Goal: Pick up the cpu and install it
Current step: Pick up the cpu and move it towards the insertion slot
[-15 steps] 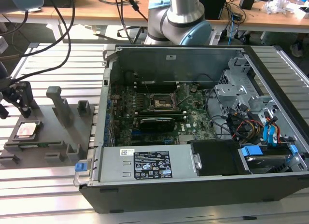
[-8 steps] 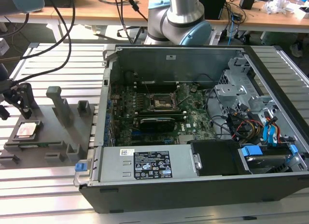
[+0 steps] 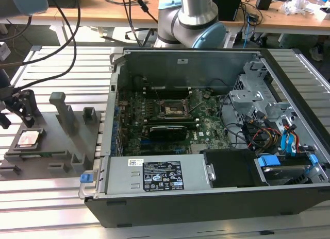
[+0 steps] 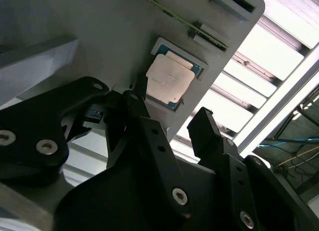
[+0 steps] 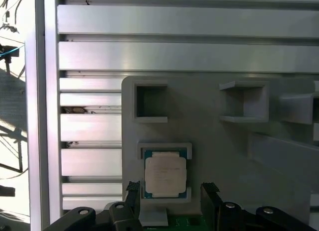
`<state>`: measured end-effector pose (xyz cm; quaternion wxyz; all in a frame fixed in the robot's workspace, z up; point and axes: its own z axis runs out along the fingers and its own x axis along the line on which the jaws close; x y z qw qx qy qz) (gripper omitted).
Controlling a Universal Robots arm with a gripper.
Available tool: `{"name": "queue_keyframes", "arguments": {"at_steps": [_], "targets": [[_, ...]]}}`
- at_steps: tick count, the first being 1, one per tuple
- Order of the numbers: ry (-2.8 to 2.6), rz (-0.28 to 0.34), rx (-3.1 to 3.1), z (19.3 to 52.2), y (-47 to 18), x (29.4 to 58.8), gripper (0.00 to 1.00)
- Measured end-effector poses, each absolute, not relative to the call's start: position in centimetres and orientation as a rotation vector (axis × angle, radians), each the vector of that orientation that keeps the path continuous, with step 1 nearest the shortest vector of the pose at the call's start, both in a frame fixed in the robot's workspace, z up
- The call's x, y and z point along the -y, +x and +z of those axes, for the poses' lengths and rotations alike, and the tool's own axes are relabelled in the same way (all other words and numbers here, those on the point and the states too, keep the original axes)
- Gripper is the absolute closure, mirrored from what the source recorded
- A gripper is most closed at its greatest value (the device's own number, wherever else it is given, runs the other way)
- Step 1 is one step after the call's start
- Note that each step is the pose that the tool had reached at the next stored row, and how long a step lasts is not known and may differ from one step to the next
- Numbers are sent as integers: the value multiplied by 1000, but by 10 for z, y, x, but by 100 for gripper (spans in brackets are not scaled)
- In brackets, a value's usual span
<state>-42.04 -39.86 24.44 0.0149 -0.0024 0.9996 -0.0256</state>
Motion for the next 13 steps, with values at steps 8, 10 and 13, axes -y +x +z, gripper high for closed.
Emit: {"name": "queue_keyframes", "arguments": {"at_steps": [8,10,13], "targets": [[-7,-80,-3111,238,-420,399,40],[-7,-80,-3111,236,-420,399,40],[-9,-85,-3111,234,-420,399,40]]}}
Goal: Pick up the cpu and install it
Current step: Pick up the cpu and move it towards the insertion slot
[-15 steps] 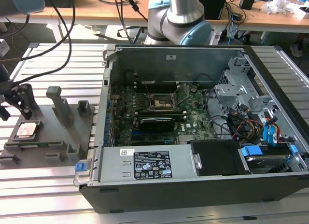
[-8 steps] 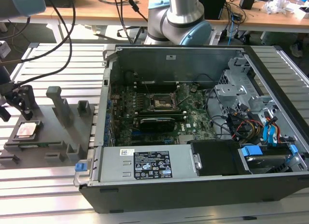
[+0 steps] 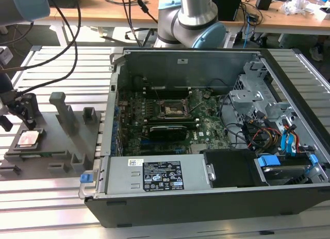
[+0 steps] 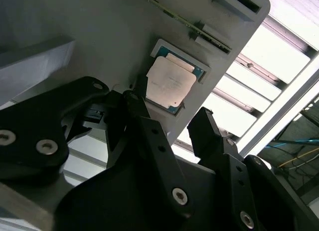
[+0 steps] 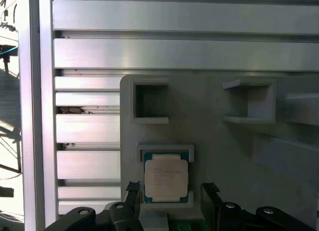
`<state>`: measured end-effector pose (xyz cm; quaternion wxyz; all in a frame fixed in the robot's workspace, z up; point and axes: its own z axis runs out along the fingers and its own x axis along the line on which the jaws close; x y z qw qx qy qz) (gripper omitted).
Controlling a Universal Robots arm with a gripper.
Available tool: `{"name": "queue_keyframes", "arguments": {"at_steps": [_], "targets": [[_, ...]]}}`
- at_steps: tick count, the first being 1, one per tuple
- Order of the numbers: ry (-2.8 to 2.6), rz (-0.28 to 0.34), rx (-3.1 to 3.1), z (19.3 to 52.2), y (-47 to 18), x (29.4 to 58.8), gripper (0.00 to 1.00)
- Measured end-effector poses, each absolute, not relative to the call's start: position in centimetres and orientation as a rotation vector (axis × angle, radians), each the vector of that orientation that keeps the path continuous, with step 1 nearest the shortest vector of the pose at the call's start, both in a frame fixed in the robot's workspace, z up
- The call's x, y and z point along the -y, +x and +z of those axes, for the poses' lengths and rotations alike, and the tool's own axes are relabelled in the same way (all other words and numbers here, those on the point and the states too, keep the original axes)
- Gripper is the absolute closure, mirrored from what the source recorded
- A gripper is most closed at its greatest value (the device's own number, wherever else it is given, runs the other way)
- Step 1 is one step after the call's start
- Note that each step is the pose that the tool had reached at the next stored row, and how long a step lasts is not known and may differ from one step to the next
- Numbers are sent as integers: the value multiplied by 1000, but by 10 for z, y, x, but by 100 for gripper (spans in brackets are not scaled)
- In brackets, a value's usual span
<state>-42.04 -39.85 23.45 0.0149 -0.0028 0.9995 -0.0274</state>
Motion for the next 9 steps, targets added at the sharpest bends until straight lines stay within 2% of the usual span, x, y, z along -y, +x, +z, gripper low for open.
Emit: {"name": "queue_keyframes", "arguments": {"at_steps": [9], "targets": [[-56,-94,-3109,225,-419,400,40]]}}
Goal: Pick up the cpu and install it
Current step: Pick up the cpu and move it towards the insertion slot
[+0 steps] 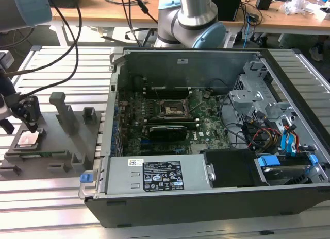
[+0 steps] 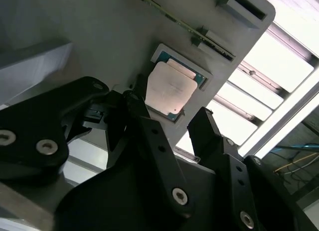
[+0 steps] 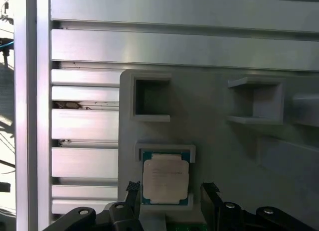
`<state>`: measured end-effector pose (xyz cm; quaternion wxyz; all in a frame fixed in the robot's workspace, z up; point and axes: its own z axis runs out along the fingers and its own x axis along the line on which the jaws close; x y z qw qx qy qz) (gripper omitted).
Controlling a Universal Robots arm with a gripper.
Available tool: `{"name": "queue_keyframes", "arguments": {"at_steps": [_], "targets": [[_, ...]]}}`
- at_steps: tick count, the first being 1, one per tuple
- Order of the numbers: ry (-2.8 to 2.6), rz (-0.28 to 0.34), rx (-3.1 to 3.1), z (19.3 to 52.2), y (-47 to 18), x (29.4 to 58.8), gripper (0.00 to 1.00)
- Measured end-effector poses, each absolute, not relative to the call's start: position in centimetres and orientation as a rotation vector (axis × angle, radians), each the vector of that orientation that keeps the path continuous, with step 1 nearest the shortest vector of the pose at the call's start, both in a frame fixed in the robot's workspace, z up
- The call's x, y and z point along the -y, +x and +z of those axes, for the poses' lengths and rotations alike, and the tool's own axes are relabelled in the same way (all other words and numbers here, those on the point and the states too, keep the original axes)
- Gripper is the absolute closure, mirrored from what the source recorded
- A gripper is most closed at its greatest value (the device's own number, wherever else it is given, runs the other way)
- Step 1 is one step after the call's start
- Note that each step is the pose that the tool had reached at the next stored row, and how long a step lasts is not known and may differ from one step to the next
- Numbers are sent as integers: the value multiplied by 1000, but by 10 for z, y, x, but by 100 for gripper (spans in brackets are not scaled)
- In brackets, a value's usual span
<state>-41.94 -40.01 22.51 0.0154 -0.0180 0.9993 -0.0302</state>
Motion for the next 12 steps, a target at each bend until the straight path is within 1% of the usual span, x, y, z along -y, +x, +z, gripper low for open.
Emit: {"name": "queue_keyframes", "arguments": {"at_steps": [8,12], "targets": [[-74,-93,-3108,215,-419,403,40],[-85,-78,-3108,209,-419,403,40]]}}
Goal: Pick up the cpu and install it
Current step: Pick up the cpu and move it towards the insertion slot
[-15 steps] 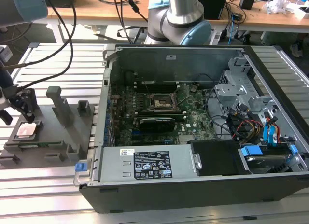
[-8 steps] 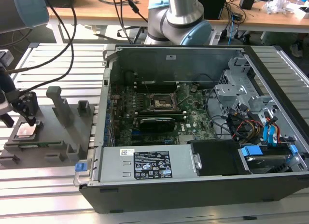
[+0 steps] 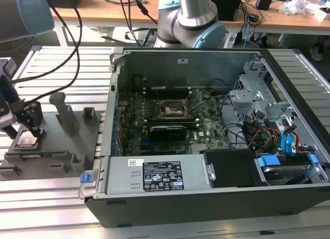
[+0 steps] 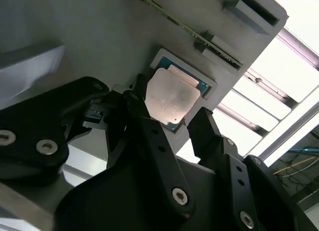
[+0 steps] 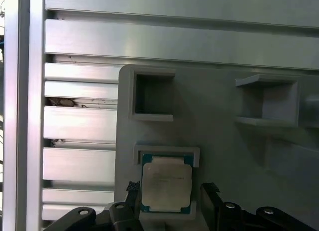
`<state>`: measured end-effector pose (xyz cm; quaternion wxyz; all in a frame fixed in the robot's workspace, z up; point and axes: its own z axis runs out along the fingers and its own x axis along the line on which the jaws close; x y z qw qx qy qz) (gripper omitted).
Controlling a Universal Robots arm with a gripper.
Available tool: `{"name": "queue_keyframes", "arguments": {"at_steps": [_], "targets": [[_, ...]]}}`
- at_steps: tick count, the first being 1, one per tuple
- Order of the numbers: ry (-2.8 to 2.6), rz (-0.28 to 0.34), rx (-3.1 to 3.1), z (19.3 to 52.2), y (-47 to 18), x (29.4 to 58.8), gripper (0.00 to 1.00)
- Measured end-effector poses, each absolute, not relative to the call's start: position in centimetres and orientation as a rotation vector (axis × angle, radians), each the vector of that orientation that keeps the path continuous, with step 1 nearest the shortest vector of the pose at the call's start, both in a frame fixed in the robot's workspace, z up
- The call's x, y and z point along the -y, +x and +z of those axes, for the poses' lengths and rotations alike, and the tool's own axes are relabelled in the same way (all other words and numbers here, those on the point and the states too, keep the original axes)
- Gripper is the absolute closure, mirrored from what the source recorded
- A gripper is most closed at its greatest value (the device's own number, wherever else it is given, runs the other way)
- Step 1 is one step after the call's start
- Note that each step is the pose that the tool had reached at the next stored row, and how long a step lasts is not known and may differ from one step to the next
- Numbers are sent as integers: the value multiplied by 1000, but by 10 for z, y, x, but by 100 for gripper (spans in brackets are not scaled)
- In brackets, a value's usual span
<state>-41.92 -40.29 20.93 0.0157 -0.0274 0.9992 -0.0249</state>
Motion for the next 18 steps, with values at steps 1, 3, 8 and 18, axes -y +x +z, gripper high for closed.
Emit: {"name": "queue_keyframes", "arguments": {"at_steps": [1,3,8,18], "targets": [[-91,-70,-3108,208,-419,403,40],[-100,-60,-3107,207,-419,403,40],[-110,-60,-3107,203,-420,403,40],[-118,-60,-3107,190,-421,404,40]]}}
